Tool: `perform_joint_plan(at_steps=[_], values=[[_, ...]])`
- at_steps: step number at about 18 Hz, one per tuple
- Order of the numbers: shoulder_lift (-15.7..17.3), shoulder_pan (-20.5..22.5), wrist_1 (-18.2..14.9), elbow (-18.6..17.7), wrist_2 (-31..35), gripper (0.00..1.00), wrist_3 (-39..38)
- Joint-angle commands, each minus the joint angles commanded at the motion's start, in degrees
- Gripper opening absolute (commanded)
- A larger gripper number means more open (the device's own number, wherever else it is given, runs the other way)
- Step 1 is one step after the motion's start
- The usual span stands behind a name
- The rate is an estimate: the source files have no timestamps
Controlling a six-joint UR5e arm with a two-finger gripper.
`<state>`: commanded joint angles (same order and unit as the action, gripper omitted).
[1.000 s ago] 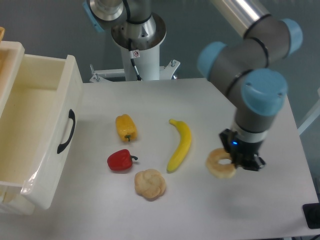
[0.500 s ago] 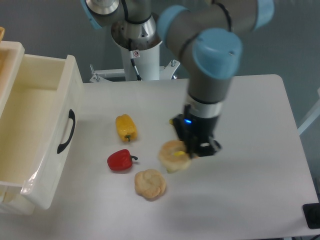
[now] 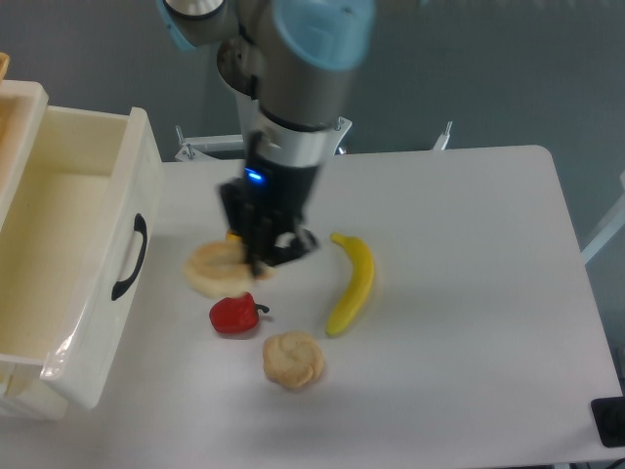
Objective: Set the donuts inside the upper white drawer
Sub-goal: 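Move the donut over the open cream drawer and lower it inside, then open the gripper to release the donut into the drawer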
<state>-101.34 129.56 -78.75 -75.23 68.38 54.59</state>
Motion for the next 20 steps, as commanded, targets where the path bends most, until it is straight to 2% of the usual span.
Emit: perform_joint_plan(at_steps=[3, 7, 10, 12, 13, 14, 15, 18, 20], values=[[0.61, -4.31, 0.44, -0.26, 0.26, 0.05, -3.51], [0.7, -7.39, 0.79, -0.53, 0.18, 0.1, -4.32], [0.97, -9.41, 1.75, -2.11, 0.09, 0.21, -4.32], [0.88, -10.12, 2.11, -2.37, -0.17, 0.36, -4.32], [0.88, -10.82, 2.11, -2.55, -0.17, 0.4, -4.32], [0.97, -11.26, 2.37, -2.9, -0.17, 0.51, -4.14], [1.05, -11.61, 3.07, -3.34, -0.26, 0.56, -4.32], [1.06, -13.11, 3.69, -3.43, -0.17, 0.99, -4.41], [0.97, -13.89, 3.69, -3.6, -0.26, 1.0, -4.41]])
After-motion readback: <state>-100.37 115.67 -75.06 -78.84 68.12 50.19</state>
